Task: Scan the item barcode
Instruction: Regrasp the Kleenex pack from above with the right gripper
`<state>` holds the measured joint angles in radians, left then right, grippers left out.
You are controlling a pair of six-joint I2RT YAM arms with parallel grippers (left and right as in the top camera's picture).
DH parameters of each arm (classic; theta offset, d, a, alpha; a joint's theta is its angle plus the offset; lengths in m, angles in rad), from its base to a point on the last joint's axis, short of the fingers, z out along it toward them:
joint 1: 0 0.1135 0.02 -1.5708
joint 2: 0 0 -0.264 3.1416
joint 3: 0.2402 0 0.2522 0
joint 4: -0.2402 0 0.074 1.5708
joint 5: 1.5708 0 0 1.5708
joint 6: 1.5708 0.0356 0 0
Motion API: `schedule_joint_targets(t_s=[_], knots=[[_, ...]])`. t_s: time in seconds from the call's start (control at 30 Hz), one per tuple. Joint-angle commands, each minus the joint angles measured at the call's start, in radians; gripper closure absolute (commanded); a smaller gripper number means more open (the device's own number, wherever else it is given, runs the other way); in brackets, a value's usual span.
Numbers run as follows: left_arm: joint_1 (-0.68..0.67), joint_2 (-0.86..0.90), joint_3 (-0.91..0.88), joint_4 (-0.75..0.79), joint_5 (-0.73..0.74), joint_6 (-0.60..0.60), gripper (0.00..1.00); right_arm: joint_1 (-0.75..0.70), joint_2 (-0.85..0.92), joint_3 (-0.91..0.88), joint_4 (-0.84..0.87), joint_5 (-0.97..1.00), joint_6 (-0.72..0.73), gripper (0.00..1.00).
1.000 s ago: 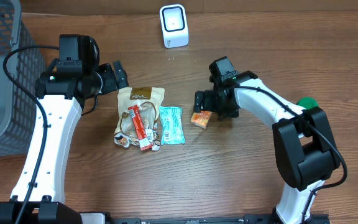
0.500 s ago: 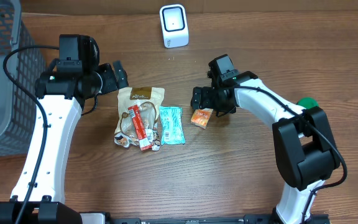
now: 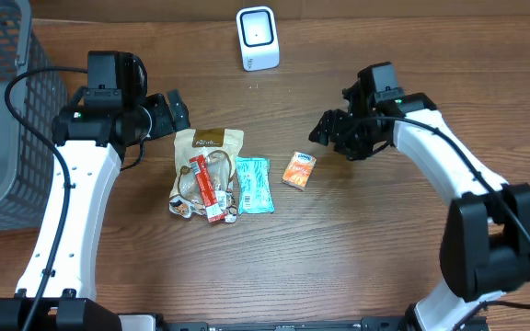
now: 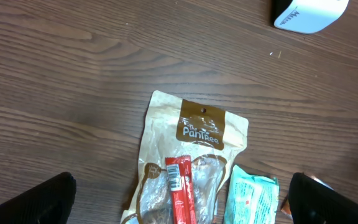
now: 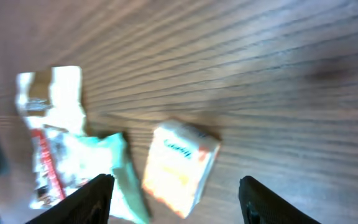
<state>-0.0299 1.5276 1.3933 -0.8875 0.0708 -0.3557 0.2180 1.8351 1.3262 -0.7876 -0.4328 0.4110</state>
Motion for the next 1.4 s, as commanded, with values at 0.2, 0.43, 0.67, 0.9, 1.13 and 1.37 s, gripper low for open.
schedule_joint_targets(t_s=[0.2, 0.43, 0.67, 0.9, 1.13, 1.37], knots=[[0.003, -0.006, 0.008, 0.002, -0.002, 0.027, 0.0, 0.142, 0.007, -0.098, 0.027, 0.212, 0.182, 0.48], [0.003, -0.006, 0.008, 0.002, -0.003, 0.027, 0.0, 0.168, 0.007, -0.168, 0.161, 0.216, 0.249, 0.54], [0.003, -0.006, 0.008, 0.002, -0.002, 0.027, 0.0, 0.162, 0.007, -0.182, 0.178, 0.216, 0.274, 0.58], [0.003, -0.006, 0.008, 0.002, -0.003, 0.027, 0.0, 0.162, 0.007, -0.221, 0.216, 0.251, 0.29, 0.59], [0.003, -0.006, 0.008, 0.002, -0.002, 0.027, 0.0, 0.165, 0.007, -0.263, 0.282, 0.249, 0.302, 0.67], [0.003, -0.006, 0.008, 0.002, -0.003, 0.027, 0.0, 0.169, 0.007, -0.298, 0.307, 0.249, 0.327, 0.72]])
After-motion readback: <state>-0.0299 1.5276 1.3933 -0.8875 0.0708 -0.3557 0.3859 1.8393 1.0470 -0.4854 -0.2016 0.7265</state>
